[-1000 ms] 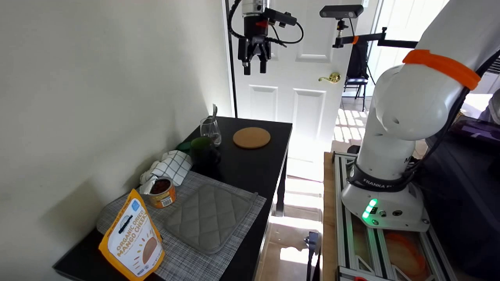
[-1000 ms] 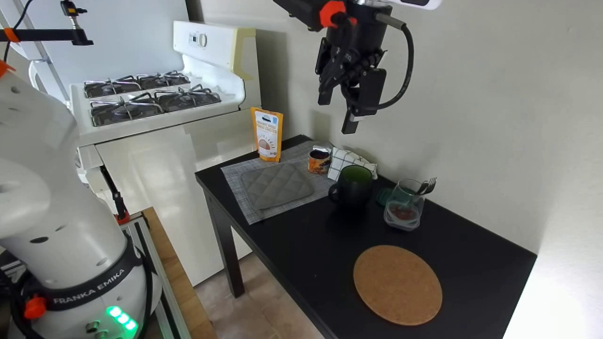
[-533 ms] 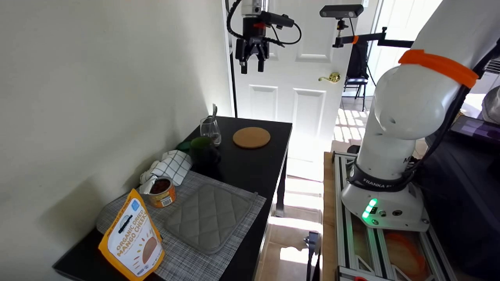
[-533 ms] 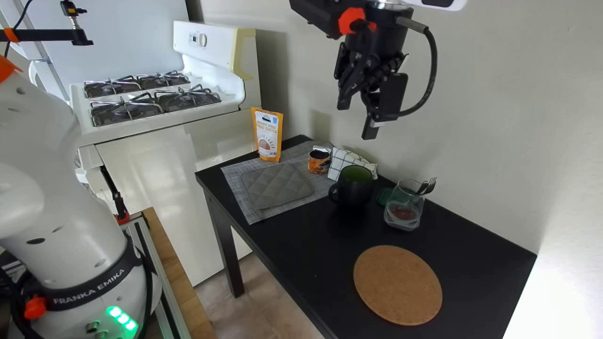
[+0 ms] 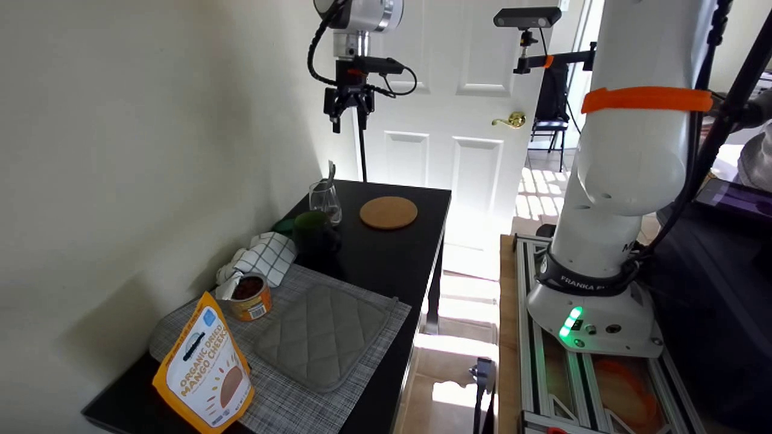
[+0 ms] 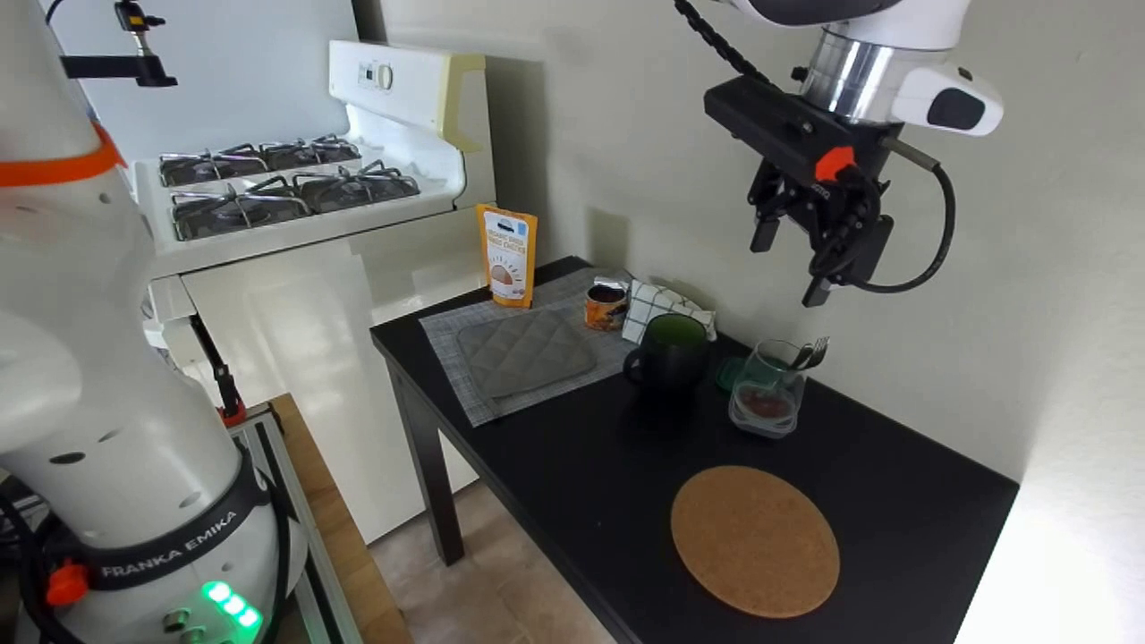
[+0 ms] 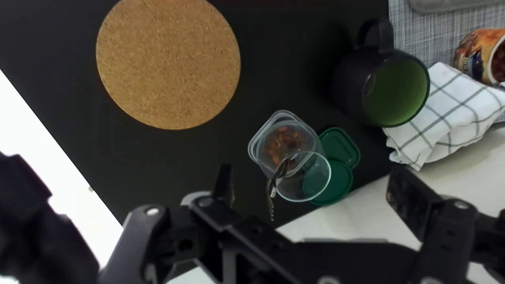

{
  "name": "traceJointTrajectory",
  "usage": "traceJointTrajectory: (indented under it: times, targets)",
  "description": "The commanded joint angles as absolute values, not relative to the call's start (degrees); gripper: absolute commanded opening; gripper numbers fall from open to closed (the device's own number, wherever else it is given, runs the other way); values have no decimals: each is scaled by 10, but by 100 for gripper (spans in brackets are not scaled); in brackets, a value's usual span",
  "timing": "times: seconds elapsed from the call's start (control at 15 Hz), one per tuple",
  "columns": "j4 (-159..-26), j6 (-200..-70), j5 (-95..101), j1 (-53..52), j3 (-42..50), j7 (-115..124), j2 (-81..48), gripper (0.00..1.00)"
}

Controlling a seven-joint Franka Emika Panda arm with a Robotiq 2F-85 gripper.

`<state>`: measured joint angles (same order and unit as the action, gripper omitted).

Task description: Move the spoon to the black mug cup

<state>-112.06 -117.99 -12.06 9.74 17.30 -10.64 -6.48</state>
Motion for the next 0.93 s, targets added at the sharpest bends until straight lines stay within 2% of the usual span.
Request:
traceJointTrajectory:
  times: [0.0, 0.07, 0.13, 0.4, 0.87]
  targets:
    - [-1007, -1155, -138, 118, 141, -67, -175, 100]
    - [-986, -1127, -143, 126, 131, -86, -183, 100]
    - [-1042, -1170, -122, 122, 130, -78, -147, 100]
    - [-994, -1145, -124, 131, 120, -78, -181, 100]
    - [-1040, -1204, -136, 126, 114, 15, -191, 100]
